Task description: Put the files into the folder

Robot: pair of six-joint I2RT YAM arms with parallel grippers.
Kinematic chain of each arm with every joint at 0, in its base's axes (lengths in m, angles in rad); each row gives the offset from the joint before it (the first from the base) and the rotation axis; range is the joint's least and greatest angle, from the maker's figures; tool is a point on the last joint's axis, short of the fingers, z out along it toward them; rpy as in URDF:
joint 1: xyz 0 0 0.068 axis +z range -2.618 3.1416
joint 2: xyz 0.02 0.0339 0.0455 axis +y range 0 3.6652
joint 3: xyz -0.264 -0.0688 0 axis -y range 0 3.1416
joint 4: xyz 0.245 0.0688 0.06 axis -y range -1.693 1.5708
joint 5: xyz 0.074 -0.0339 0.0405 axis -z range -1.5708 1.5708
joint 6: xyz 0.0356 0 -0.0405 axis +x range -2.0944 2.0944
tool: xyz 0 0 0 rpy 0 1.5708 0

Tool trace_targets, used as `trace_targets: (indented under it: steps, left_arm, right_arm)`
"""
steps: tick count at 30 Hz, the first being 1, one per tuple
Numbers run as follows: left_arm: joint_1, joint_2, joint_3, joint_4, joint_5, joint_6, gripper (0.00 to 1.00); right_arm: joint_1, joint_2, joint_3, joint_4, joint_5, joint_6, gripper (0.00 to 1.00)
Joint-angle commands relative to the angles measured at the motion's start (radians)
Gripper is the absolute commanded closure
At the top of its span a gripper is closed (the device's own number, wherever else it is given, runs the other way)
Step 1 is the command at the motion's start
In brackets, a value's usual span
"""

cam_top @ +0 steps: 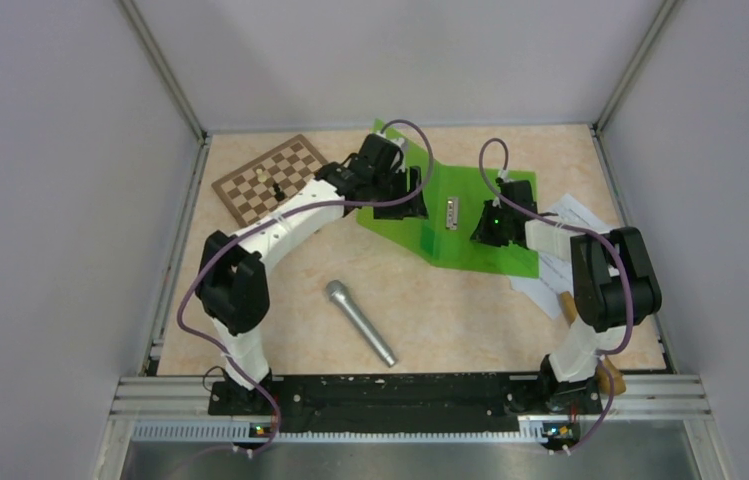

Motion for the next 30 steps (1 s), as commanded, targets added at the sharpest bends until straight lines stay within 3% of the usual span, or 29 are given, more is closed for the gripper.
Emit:
trace_targets:
  steps: [1, 4, 8, 12, 14, 30]
  left_arm:
    - [0.104, 0.057, 0.034, 0.152, 0.260, -0.076, 0.33]
    - [0.156, 0.098, 0.028, 0.217, 0.283, -0.125, 0.34]
    - [0.190, 0.181, 0.078, 0.148, 0.170, -0.073, 0.34]
    - [0.196, 0.260, 0.095, 0.105, 0.151, -0.034, 0.34]
    - [0.196, 0.276, 0.080, 0.108, 0.152, -0.029, 0.34]
    - [0.199, 0.297, 0.025, 0.099, 0.161, -0.001, 0.34]
  right_arm:
    - [0.017, 0.005, 0.003, -0.058, 0.018, -0.005, 0.89]
    - [0.018, -0.006, 0.012, -0.073, 0.028, -0.011, 0.89]
    - [0.021, -0.019, 0.045, -0.096, 0.041, -0.011, 0.85]
    - [0.050, -0.001, 0.132, -0.163, 0.138, -0.004, 0.57]
    - [0.067, 0.022, 0.181, -0.194, 0.166, 0.007, 0.49]
    - [0.180, 0.340, 0.589, -0.357, 0.383, 0.031, 0.50]
